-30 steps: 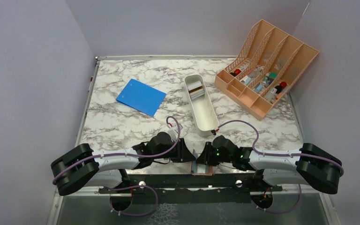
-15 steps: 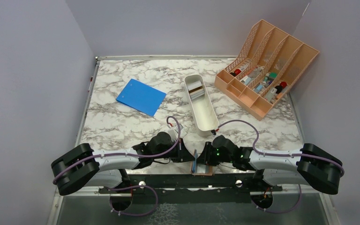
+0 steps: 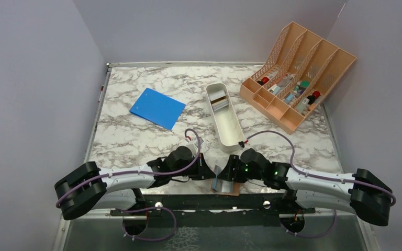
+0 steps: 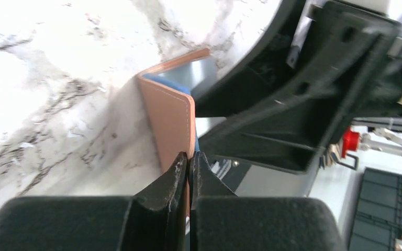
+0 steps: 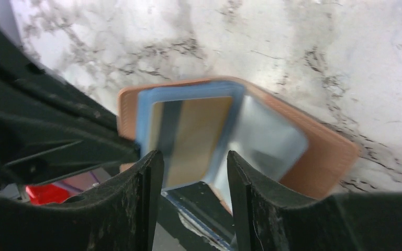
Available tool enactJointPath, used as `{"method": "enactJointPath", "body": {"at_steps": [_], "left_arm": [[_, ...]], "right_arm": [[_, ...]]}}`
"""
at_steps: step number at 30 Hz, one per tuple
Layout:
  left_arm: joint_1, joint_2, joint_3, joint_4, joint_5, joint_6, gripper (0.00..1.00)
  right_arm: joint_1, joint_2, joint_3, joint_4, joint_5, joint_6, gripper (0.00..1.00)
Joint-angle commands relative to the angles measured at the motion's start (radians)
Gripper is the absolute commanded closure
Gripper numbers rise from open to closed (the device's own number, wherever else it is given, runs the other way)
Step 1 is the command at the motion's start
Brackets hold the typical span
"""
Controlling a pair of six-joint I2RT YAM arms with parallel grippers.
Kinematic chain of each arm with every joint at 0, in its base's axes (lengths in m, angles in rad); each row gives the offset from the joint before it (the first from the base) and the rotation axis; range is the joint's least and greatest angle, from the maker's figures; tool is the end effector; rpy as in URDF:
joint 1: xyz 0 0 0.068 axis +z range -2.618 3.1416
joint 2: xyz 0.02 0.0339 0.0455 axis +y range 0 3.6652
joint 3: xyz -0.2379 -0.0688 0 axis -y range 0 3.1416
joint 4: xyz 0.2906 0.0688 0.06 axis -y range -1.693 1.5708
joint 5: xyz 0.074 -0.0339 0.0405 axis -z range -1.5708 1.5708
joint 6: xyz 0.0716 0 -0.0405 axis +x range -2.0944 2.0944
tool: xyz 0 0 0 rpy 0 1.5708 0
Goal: Put the credit cards into the card holder
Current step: Turn over the card slot in the card holder.
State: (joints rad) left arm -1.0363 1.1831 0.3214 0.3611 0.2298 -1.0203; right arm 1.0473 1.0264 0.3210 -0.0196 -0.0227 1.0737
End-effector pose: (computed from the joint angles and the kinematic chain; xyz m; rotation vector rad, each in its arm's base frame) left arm 0.1342 -0.2586 0.0833 0.1848 2.4172 -1.3720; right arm 0.1315 0.2311 0.0777 0.0207 2.5607 1.0198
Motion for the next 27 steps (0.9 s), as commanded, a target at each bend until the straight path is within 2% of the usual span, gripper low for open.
{"method": "enactJointPath", "body": {"at_steps": [1,8,18,27], "left_arm": [[-0.009,-0.041,0.044,-0.146,-0.089,0.044,0.99],[-0.009,-0.064,0.05,-0.179,-0.105,0.041,1.0],[-0.011,-0.108,0.047,-0.207,-0.119,0.037,1.0],[-0.013,-0.142,0.053,-0.239,-0.137,0.034,1.0]], "right_arm": [[0.006,-0.046,0.039,0.004,-0.011,0.036,0.43],[0.007,-0.011,0.076,0.005,-0.027,0.04,0.42],[0.007,0.062,0.069,0.05,-0.036,0.037,0.48],[0.007,0.064,0.083,0.078,-0.049,0.04,0.42]]}}
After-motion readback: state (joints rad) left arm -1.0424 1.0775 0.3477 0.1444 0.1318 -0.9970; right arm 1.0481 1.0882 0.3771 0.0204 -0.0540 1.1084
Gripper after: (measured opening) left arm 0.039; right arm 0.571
